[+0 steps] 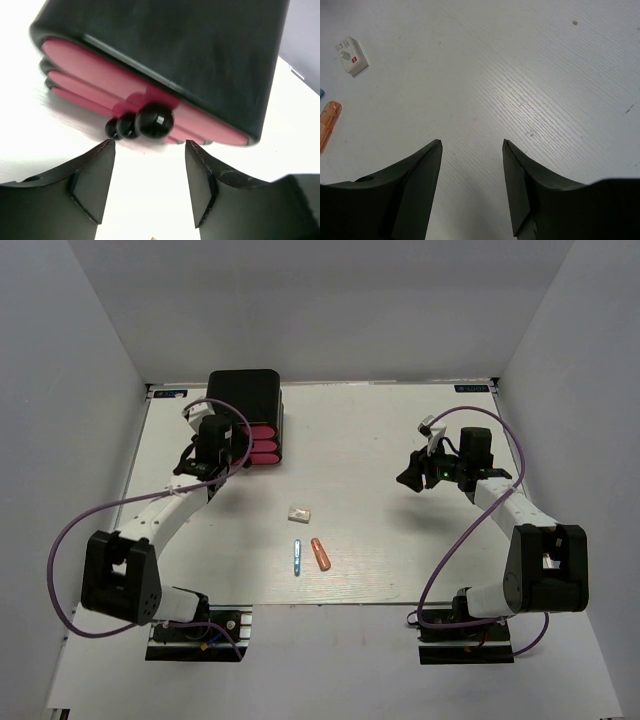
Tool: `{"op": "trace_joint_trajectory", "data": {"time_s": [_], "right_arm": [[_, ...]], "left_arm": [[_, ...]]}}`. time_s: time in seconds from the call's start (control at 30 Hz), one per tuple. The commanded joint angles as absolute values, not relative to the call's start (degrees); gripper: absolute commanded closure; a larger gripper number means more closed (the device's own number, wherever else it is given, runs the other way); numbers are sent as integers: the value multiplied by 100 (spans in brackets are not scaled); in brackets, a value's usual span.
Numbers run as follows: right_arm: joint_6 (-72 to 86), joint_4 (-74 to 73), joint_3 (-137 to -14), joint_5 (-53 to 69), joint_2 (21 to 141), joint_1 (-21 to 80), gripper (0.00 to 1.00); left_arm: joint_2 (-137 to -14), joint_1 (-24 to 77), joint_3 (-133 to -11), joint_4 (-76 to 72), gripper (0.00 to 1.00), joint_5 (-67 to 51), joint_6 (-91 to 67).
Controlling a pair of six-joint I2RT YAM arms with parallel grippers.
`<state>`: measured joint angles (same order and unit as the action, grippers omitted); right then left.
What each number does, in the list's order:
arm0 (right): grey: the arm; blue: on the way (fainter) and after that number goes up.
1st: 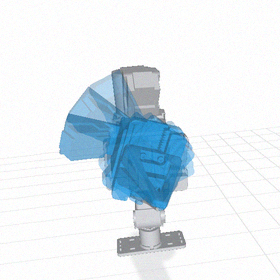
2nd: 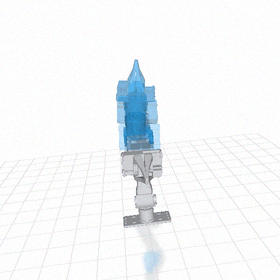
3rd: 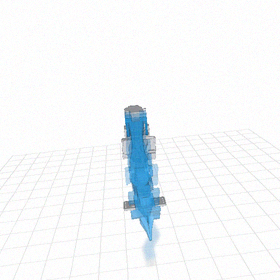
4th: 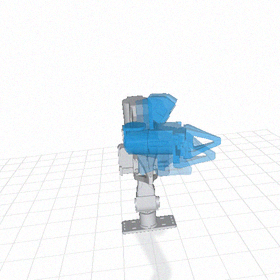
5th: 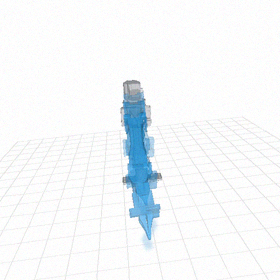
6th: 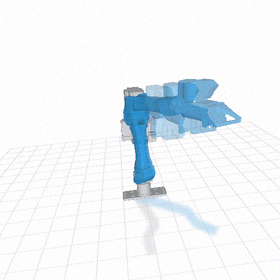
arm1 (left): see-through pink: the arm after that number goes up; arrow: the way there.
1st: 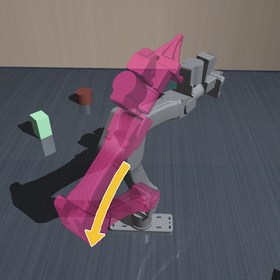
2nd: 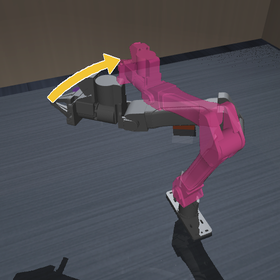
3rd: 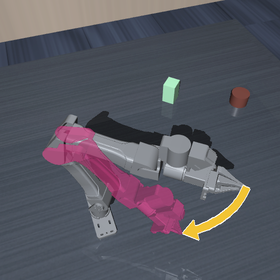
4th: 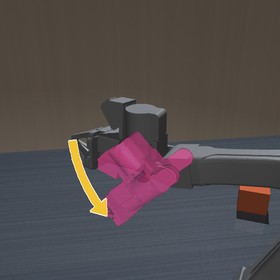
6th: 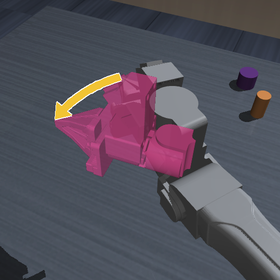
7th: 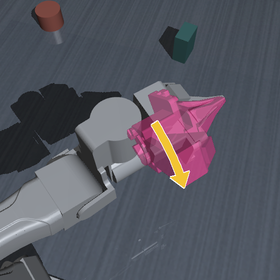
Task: Sort the stationery into containers
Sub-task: Close the drawer in the storage box, then open the drawer in the storage box.
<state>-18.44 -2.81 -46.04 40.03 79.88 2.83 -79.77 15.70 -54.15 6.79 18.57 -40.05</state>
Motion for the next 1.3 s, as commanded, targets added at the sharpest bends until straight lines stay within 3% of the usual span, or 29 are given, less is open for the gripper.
{"op": "trace_joint_trajectory", "data": {"time_s": [0.0,0.17,0.5,1.27], "right_arm": [[-1907,-132,-4588,4034,7937,272,42],[-1916,-132,-4640,4069,8015,255,42],[-1951,-220,-4658,3990,7954,272,42],[-1986,-229,-4737,3955,8086,272,42]], "left_arm": [[-7427,1564,-5099,483,31,1758,-4025],[-7277,1564,-4879,554,31,1705,-4025],[-7866,1512,-4800,194,50,1371,-3630],[-7488,615,-3041,-2303,45,54,-5309]]}}
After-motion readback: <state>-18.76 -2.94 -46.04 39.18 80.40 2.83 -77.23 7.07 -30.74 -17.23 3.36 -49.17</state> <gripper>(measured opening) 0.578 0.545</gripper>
